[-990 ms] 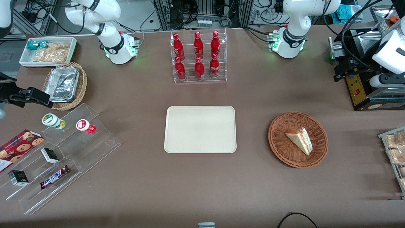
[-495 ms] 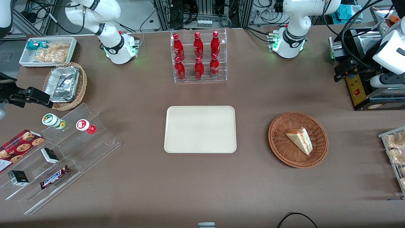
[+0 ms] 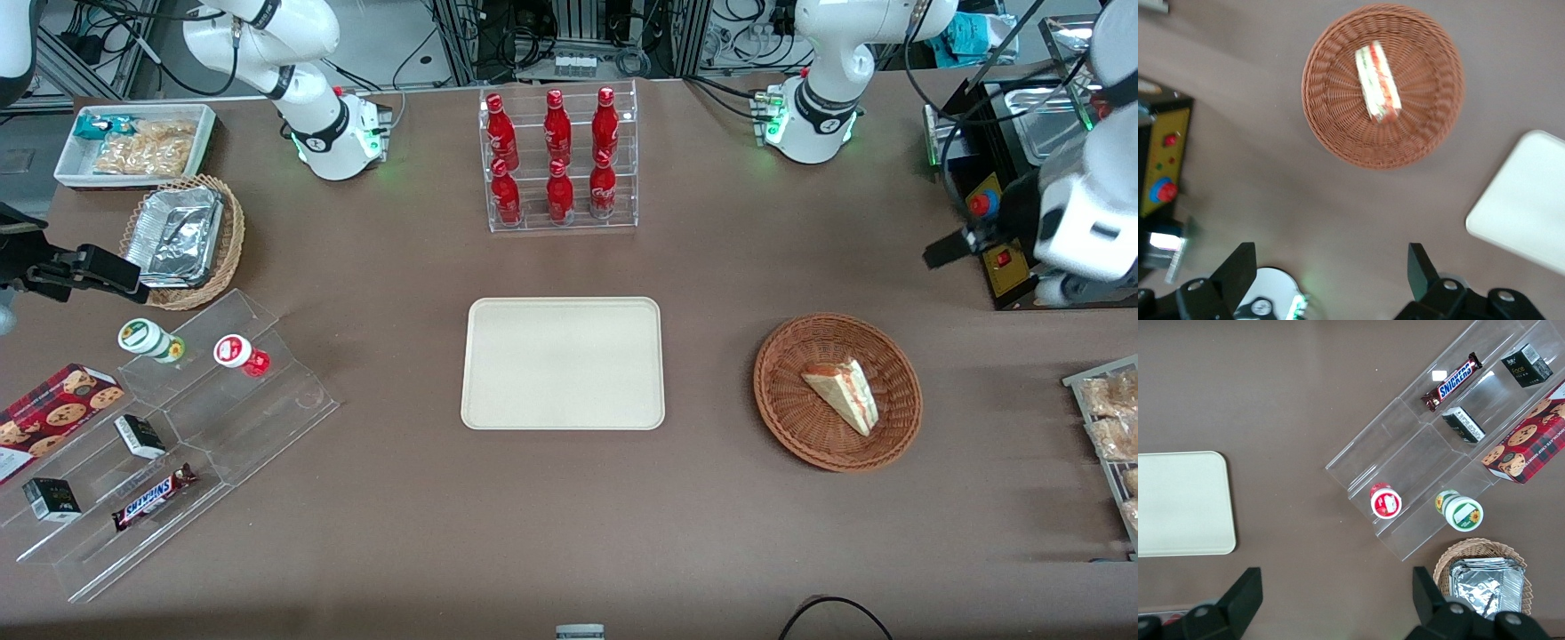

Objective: Place sandwich from basket to tray
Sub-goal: 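Lower the open left gripper onto the wrapped sandwich in the basket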

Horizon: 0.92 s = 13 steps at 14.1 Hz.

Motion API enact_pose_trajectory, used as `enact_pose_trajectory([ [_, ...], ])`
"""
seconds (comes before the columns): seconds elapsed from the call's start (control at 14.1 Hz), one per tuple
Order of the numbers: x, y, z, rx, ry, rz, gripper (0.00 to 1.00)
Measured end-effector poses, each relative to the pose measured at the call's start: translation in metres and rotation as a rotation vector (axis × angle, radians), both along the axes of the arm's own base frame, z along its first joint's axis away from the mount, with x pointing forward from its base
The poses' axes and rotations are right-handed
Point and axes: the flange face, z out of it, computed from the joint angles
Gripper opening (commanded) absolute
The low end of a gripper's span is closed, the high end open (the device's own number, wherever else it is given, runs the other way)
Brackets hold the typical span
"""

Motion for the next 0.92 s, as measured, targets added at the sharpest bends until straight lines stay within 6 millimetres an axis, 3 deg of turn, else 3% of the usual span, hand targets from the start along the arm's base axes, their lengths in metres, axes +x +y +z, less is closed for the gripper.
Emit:
enact_pose_trajectory([
  [0.21, 0.022, 0.001, -0.085, 0.049, -0.012, 0.163, 1.0],
  [0.49, 0.033, 0.0, -0.191, 0.079, -0.056, 0.302, 1.0],
  [0.71, 0.044, -0.004, -0.248, 0.083, -0.074, 0.37, 1.0],
  [0.92, 0.043, -0.006, -0.282, 0.08, -0.09, 0.387, 1.0],
])
